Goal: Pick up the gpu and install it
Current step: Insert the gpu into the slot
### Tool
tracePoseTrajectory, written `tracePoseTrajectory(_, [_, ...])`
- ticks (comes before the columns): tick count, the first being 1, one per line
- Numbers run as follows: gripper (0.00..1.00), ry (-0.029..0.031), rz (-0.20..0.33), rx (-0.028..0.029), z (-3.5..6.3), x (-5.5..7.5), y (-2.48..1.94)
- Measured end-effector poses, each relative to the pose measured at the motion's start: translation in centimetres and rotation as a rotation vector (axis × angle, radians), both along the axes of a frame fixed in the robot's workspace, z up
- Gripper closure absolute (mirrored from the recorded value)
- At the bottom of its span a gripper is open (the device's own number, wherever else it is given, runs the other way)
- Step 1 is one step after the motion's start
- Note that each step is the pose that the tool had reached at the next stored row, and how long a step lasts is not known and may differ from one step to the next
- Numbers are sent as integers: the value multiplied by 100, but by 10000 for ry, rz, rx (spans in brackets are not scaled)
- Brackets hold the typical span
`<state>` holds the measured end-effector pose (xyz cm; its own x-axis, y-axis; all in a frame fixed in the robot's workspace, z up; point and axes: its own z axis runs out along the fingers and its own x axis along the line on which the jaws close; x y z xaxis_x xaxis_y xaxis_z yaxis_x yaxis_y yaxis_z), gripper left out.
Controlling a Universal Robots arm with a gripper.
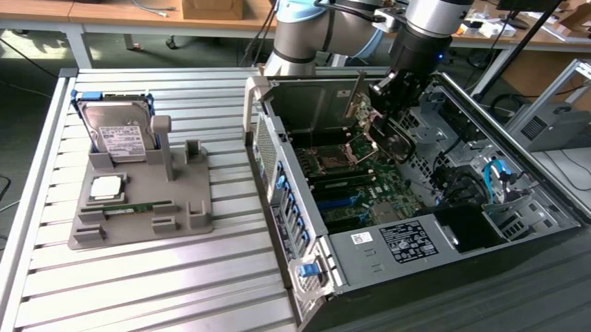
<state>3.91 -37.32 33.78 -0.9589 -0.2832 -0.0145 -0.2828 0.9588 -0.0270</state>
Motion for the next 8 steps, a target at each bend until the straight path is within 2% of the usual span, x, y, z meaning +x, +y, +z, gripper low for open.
tracePoseTrajectory(8, [73, 1, 366, -1, 0, 0, 0])
